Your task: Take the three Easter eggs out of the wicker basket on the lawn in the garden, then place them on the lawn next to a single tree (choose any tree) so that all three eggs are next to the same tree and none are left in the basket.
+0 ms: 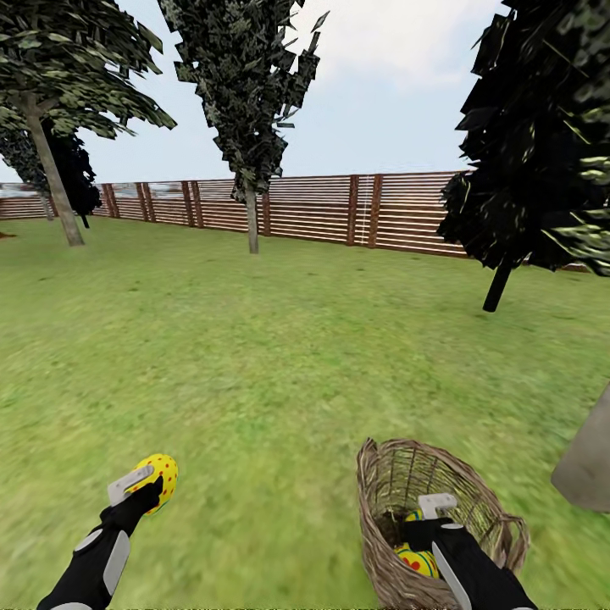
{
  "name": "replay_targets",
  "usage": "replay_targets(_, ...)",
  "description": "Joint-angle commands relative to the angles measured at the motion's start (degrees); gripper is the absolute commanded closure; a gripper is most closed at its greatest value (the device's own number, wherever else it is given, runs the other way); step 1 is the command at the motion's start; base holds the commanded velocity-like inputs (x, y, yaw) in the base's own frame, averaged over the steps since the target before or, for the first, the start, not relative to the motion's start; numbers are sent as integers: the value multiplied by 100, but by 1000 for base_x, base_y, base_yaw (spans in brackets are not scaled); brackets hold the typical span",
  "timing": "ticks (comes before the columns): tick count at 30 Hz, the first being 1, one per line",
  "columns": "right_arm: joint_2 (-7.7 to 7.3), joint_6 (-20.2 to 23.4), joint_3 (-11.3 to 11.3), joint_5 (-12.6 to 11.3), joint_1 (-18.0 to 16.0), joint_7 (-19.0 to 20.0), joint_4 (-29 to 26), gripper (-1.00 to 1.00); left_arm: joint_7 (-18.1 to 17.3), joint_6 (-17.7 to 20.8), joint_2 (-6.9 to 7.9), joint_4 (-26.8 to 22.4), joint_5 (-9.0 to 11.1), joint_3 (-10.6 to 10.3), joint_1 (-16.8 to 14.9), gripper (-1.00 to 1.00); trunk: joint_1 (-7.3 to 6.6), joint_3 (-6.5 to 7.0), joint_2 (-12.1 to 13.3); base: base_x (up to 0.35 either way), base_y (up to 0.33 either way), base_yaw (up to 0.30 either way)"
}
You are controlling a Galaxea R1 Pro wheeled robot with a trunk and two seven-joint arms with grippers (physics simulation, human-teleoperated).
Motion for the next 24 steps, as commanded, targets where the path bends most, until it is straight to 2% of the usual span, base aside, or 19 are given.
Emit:
replay_targets(1, -9, 31, 33, -4, -2, -17, -10, -100, -49, 4, -5, -2, -23, 36, -6, 100, 21, -24, -44, 0, 0, 0)
replay_targets(8, -4, 27, 33, -2, 1, -17, -10, -100, -49, 4, -5, -2, -23, 36, -6, 100, 175, -150, -325, 0, 0, 0)
replay_targets(13, -4, 26, 33, -2, 0, -17, -10, -100, -57, -36, -21, -5, -22, 36, -6, 100, 175, -150, -325, 32, 0, 0)
replay_targets(24, -2, 26, 33, -4, -2, -17, -10, -100, -58, -34, -22, 4, -23, 35, -6, 100, 175, -150, -325, 286, 0, 0)
